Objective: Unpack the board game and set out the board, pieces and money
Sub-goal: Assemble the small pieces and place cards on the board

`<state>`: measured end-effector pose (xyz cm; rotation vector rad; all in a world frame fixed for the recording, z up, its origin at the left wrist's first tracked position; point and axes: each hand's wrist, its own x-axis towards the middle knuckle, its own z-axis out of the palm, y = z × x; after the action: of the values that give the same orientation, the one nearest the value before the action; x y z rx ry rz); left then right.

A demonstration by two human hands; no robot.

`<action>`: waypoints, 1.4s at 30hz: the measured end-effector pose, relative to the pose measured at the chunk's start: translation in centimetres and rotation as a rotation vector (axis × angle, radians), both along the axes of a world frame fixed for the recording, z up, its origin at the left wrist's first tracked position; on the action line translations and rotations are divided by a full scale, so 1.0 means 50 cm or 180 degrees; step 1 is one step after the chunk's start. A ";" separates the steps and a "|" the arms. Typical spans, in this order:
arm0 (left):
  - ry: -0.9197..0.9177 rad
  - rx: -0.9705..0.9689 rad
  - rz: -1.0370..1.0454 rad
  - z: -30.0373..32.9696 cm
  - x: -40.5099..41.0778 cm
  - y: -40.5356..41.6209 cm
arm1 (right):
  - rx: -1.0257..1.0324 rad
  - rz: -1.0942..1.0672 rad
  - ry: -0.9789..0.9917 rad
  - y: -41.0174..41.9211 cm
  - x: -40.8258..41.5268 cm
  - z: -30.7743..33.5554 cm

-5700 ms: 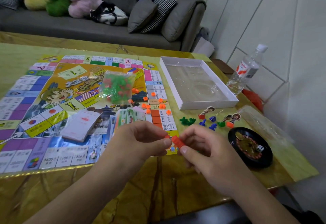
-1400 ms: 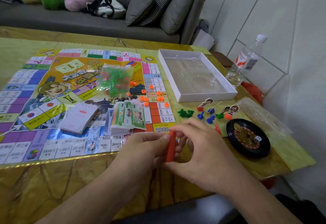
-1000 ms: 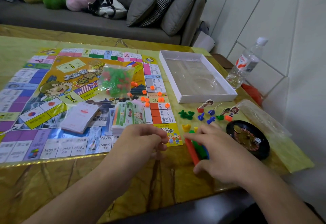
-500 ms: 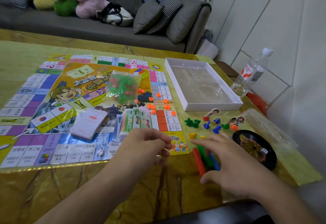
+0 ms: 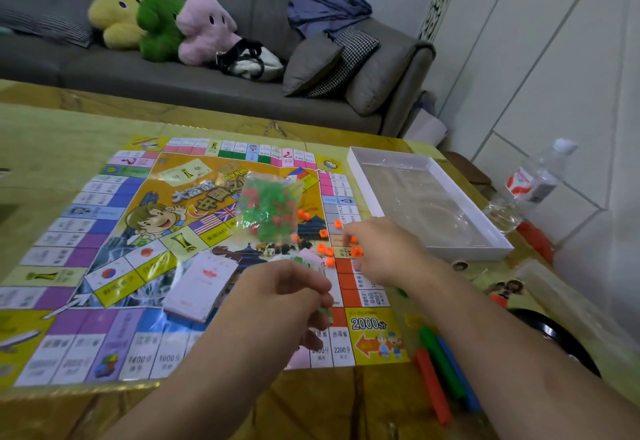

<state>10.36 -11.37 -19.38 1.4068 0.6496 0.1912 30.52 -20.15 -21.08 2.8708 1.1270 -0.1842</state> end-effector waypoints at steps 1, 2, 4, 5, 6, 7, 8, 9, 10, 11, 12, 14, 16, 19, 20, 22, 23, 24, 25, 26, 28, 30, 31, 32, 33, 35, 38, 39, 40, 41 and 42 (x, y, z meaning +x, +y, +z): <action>-0.0003 0.0043 -0.0008 0.000 0.000 0.005 | 0.0053 -0.0032 -0.0006 0.004 0.005 -0.007; -0.0004 0.0083 -0.0015 0.001 -0.001 0.008 | 0.0140 -0.0072 -0.0003 0.003 0.010 -0.013; -0.0006 0.0115 -0.0020 0.001 -0.002 0.013 | 0.0299 -0.0128 0.0044 0.000 0.013 -0.025; -0.0014 0.0107 -0.0022 0.002 -0.002 0.015 | 0.0357 -0.0143 0.0087 -0.002 0.013 -0.028; -0.0020 0.0087 -0.0018 0.002 -0.002 0.017 | 0.0426 -0.0163 0.0137 -0.003 0.010 -0.030; -0.0030 0.0065 -0.0007 0.002 -0.003 0.019 | 0.0524 -0.0199 0.0192 -0.005 0.007 -0.030; -0.0037 0.0048 0.0014 0.001 -0.003 0.022 | 0.0664 -0.0246 0.0243 -0.008 0.002 -0.027; -0.0044 0.0041 0.0045 -0.001 -0.004 0.026 | 0.0858 -0.0282 0.0276 -0.010 -0.005 -0.022; -0.0059 0.0031 0.0088 -0.002 -0.004 0.031 | 0.1103 -0.0280 0.0291 -0.014 -0.014 -0.012; -0.0068 0.0013 0.0142 -0.004 -0.004 0.036 | 0.1381 -0.0211 0.0306 -0.019 -0.029 0.001; -0.0073 -0.0011 0.0195 -0.006 -0.003 0.040 | 0.1643 -0.0065 0.0327 -0.025 -0.049 0.015; -0.0091 -0.0060 0.0221 -0.007 0.000 0.044 | 0.2034 0.0386 0.0404 -0.036 -0.101 0.043; -0.0145 -0.0166 0.0104 -0.007 0.000 0.045 | 0.2218 0.0825 0.0493 -0.043 -0.152 0.056; -0.0241 -0.0271 -0.0215 -0.003 -0.007 0.044 | 0.2293 0.1118 0.0321 -0.052 -0.186 0.054; -0.0260 -0.0225 -0.0276 -0.001 -0.010 0.043 | 0.2329 0.1138 0.0280 -0.057 -0.186 0.053; -0.0290 -0.0121 -0.0312 0.003 -0.014 0.043 | 0.2331 0.1201 0.0228 -0.064 -0.185 0.052; -0.0300 -0.0073 -0.0320 0.003 -0.014 0.042 | 0.2298 0.1220 0.0223 -0.067 -0.187 0.051; -0.0304 -0.0017 -0.0327 0.003 -0.013 0.041 | 0.2264 0.1217 0.0222 -0.069 -0.190 0.049; -0.0309 0.0047 -0.0329 0.001 -0.013 0.041 | 0.2255 0.1196 0.0211 -0.070 -0.194 0.046; -0.0317 0.0094 -0.0329 -0.001 -0.012 0.040 | 0.2286 0.1167 0.0194 -0.070 -0.196 0.044; -0.0367 0.0057 -0.0281 -0.008 -0.010 0.039 | 0.2453 0.1069 0.0273 -0.072 -0.195 0.041; -0.0441 -0.0099 -0.0223 -0.011 -0.008 0.039 | 0.2685 0.0897 0.0510 -0.075 -0.191 0.041; -0.0469 -0.0155 -0.0220 -0.012 -0.007 0.038 | 0.2781 0.0821 0.0608 -0.076 -0.189 0.042; -0.0491 -0.0184 -0.0221 -0.014 -0.006 0.038 | 0.2859 0.0752 0.0691 -0.078 -0.189 0.043; -0.0507 -0.0195 -0.0209 -0.015 -0.006 0.037 | 0.2923 0.0681 0.0773 -0.079 -0.190 0.044; -0.0536 -0.0208 -0.0136 -0.020 -0.005 0.035 | 0.3023 0.0546 0.0884 -0.080 -0.190 0.043; -0.0569 -0.0138 0.0010 -0.030 -0.004 0.025 | 0.3043 0.0620 0.0645 -0.078 -0.190 0.040; -0.0569 -0.0094 0.0058 -0.031 -0.004 0.021 | 0.3000 0.0722 0.0495 -0.077 -0.191 0.040; -0.0568 -0.0056 0.0094 -0.033 -0.004 0.018 | 0.2946 0.0811 0.0373 -0.076 -0.191 0.039; -0.0560 -0.0023 0.0109 -0.033 -0.004 0.016 | 0.2901 0.0846 0.0298 -0.076 -0.191 0.037; -0.0544 0.0024 0.0101 -0.034 -0.004 0.014 | 0.2883 0.0827 0.0283 -0.076 -0.190 0.036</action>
<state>10.16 -10.65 -21.09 1.3711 0.5306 0.3356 21.00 -23.96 -19.27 3.3830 2.0036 0.2973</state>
